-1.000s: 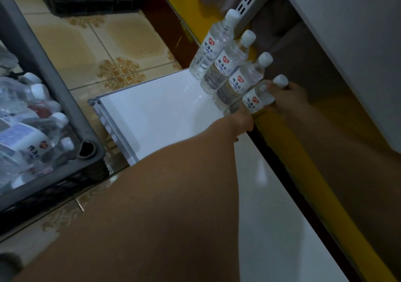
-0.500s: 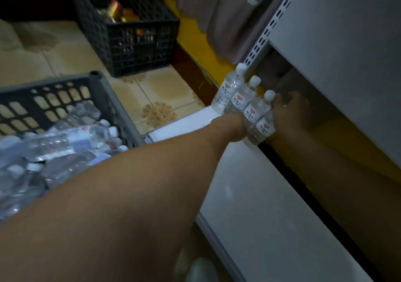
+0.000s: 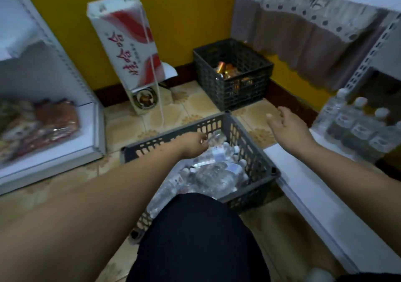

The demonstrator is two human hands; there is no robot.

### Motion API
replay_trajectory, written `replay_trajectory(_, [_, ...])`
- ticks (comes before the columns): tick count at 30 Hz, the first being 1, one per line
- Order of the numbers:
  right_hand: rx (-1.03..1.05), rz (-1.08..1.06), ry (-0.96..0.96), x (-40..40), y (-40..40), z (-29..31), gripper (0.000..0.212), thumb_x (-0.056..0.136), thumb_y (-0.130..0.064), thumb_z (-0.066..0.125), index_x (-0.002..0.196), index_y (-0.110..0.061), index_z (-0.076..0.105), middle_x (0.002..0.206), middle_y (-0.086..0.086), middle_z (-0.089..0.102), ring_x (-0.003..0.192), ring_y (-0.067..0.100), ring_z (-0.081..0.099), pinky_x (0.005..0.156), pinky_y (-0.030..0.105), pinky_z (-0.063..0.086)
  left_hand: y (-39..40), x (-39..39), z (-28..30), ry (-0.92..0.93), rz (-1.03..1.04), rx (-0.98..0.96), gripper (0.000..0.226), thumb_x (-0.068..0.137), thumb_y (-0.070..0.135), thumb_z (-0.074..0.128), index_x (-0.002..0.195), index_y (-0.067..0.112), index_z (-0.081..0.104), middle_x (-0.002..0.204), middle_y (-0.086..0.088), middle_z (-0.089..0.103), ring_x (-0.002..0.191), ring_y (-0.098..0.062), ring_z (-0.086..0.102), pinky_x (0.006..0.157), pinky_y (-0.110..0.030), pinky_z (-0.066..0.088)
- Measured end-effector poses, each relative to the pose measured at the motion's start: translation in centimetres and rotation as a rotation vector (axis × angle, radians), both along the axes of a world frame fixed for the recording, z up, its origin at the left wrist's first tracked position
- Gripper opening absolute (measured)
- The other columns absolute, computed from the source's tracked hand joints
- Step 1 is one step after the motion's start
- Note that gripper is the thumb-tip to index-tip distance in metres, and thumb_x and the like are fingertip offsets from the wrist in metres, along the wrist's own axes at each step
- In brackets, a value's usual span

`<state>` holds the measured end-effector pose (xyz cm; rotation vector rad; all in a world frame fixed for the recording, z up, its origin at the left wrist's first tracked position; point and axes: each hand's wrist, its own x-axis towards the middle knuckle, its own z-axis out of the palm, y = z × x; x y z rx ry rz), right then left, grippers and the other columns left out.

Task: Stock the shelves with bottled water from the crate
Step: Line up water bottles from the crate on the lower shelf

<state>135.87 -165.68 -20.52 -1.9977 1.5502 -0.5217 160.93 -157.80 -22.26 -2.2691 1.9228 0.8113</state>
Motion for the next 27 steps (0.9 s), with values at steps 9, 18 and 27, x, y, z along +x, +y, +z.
replay_trajectory(9, [0.364, 0.223, 0.378, 7.9, 0.4, -10.3, 0.057, 0.104, -0.044, 0.035, 0.147, -0.006, 0.032, 0.131, 0.018, 0.053, 0.09, 0.027, 0.053, 0.074, 0.035, 0.044, 6.2, 1.6, -11.1, 0.375, 0.361, 0.101, 0.049, 0.093, 0.04, 0.06, 0.132, 0.011, 0.054, 0.117, -0.008, 0.063, 0.101, -0.023, 0.062, 0.091, -0.035, 0.051])
replay_trajectory(18, [0.68, 0.183, 0.52, 8.9, -4.6, -15.6, 0.051, 0.106, -0.038, 0.032, 0.149, -0.011, 0.035, 0.152, 0.017, 0.036, 0.113, 0.029, 0.054, 0.093, 0.034, 0.043, 3.0, -5.2, -17.3, 0.219, 0.303, 0.074, 0.078, 0.074, 0.054, 0.074, 0.133, 0.011, 0.045, 0.13, -0.01, 0.049, 0.113, -0.027, 0.056, 0.085, -0.03, 0.046])
replay_trajectory(27, [0.984, -0.305, -0.153, 8.6, -5.2, -20.4, 0.016, 0.102, -0.023, 0.044, 0.107, -0.017, 0.058, 0.137, 0.008, 0.05, 0.119, 0.027, 0.05, 0.082, 0.037, 0.051, 2.6, -4.7, -18.6, 0.481, 0.609, 0.028, 0.039, 0.077, 0.044, 0.078, 0.096, 0.017, 0.057, 0.09, 0.013, 0.057, 0.082, -0.011, 0.062, 0.065, -0.021, 0.046])
